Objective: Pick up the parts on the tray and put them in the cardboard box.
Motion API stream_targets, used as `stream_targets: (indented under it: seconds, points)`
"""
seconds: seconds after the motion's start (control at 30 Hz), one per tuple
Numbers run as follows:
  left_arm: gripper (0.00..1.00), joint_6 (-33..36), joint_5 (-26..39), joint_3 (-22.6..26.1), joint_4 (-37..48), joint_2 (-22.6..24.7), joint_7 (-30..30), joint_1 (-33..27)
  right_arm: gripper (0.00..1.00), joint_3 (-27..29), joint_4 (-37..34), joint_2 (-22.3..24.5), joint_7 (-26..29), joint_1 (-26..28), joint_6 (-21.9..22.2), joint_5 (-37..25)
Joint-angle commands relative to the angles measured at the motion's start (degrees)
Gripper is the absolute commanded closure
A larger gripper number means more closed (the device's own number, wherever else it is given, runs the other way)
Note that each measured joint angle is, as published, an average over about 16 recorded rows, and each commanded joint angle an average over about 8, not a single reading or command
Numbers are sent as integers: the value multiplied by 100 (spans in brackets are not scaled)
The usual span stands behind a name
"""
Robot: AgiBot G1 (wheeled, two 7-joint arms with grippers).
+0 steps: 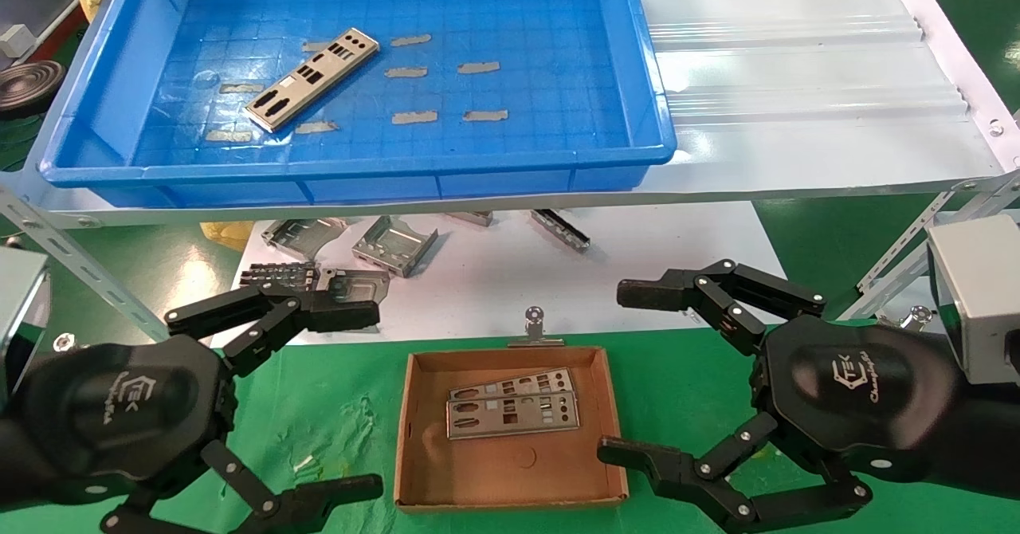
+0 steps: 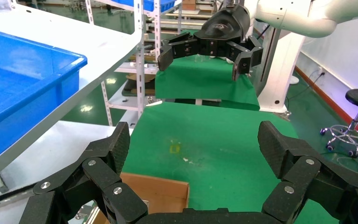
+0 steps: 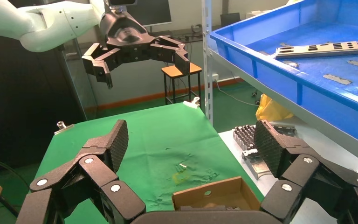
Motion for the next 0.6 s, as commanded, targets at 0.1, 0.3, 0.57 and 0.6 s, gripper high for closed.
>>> stream_targets:
  seconds: [0.1,0.3,0.57,0.6]
  points:
    - [0,0,0,0,0,0,0,0,0,0,0,0,0,0,0,0]
    - [0,0,0,0,0,0,0,0,0,0,0,0,0,0,0,0]
    - [0,0,0,0,0,0,0,0,0,0,0,0,0,0,0,0]
    - [0,0,0,0,0,0,0,0,0,0,0,0,0,0,0,0]
